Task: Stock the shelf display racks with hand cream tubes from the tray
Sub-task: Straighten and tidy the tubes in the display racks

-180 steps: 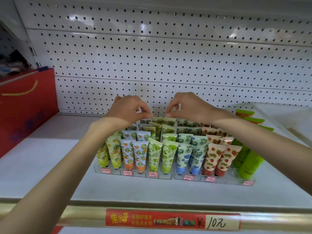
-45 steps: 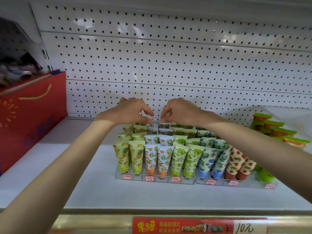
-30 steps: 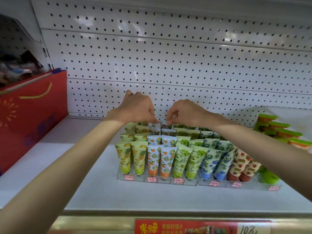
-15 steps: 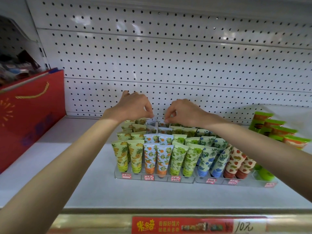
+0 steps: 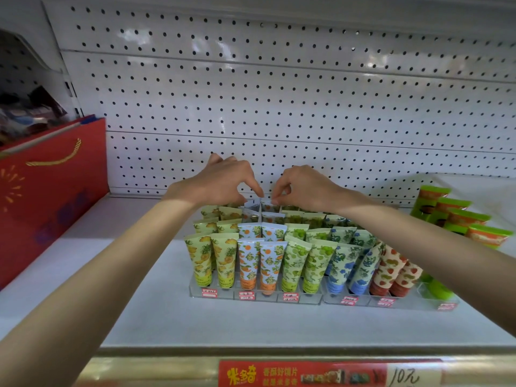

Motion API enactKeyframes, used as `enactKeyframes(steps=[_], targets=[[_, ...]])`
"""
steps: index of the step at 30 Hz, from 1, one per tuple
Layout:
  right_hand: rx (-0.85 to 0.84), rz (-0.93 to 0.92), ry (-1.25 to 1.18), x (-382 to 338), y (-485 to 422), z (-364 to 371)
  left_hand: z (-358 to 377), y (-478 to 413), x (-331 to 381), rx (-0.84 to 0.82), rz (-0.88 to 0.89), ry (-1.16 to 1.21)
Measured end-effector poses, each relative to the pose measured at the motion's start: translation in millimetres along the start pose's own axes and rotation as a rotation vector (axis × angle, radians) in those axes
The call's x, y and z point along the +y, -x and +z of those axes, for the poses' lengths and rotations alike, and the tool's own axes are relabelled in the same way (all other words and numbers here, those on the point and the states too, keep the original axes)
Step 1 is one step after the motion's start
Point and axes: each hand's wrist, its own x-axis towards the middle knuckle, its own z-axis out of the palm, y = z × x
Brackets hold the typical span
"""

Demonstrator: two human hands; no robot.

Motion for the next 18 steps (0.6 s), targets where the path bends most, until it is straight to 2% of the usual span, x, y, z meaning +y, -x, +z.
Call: enactKeyframes(steps=[8, 18], targets=[[0.007, 0.006, -0.014, 1.2, 0.4, -1.0, 0.7, 2.8, -7.9, 0.004, 0.071, -0.085], [0.013, 0.009, -0.036, 3.0, -2.2, 2.3, 4.9, -2.7, -14.6, 0.097, 0.039, 0.008]])
